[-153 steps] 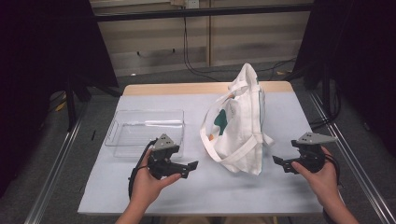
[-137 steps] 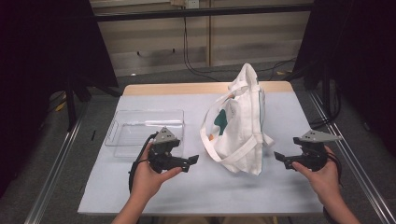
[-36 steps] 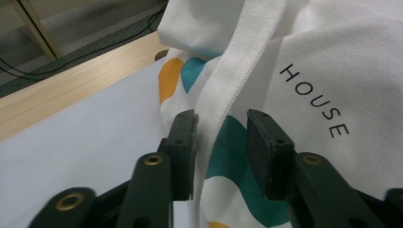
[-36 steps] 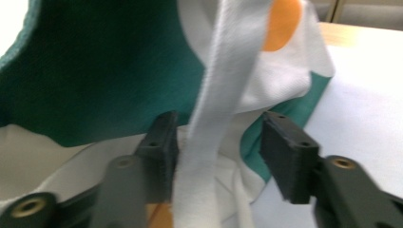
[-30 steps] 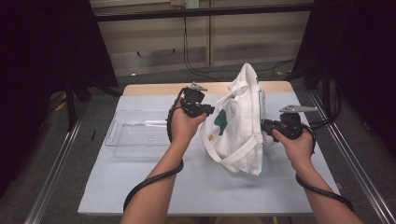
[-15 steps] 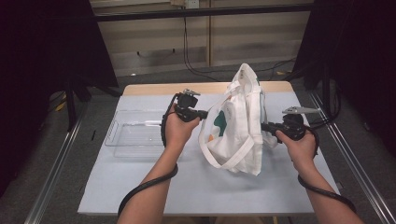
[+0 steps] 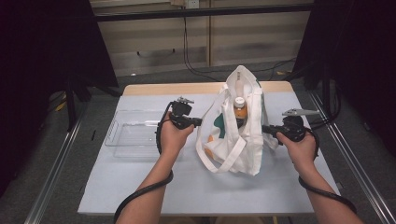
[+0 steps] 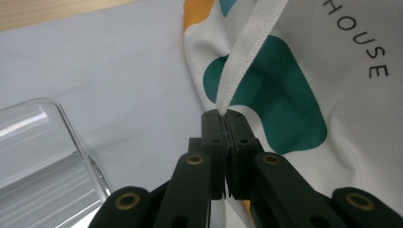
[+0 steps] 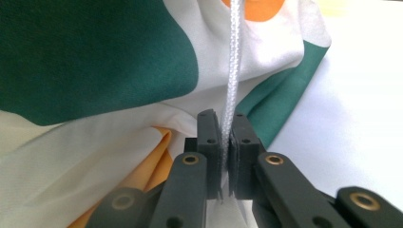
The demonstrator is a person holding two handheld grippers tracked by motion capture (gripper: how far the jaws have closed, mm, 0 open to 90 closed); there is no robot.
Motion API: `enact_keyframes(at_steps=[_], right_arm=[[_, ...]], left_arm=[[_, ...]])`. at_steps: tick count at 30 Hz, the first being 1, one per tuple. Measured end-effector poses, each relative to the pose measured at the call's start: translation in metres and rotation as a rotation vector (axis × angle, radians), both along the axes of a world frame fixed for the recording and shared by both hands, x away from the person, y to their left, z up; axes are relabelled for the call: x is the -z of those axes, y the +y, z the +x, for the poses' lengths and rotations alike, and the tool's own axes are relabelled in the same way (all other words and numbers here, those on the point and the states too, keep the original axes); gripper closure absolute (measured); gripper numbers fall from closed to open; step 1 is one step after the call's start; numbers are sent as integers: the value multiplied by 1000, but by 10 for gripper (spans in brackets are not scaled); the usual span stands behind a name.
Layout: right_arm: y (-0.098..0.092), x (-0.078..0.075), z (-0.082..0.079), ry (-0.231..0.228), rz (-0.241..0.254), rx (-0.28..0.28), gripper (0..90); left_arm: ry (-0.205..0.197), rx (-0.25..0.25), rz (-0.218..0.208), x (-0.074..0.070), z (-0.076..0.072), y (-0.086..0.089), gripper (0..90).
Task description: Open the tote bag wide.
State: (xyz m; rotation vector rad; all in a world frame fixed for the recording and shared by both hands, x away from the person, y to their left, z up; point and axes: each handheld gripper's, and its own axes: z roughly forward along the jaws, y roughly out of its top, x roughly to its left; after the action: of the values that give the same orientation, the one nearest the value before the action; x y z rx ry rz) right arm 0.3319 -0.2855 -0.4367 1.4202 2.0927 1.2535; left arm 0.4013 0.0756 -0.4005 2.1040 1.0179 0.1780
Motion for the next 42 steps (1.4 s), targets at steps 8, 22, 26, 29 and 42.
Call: enact_keyframes(at_steps=[8,22,26,29,42], right_arm=[[-2,6,1,23,-3,1,859],[1,-2,0,-14,-8,-8,863],[0,-3,0,-16,-5,-4,863],[0,-4,0,-16,-6,-4,863],[3,-4,1,-20,-6,-11,861]], left_arm=[[11,-9,-1,8,-5,5,881],[14,-12,-47,7,-3,-3,799],[6,7,-43,2,-1,-5,707],[-14,11,-40,-3,1,-9,633],[-100,15,-55,-19,13,-29,493]])
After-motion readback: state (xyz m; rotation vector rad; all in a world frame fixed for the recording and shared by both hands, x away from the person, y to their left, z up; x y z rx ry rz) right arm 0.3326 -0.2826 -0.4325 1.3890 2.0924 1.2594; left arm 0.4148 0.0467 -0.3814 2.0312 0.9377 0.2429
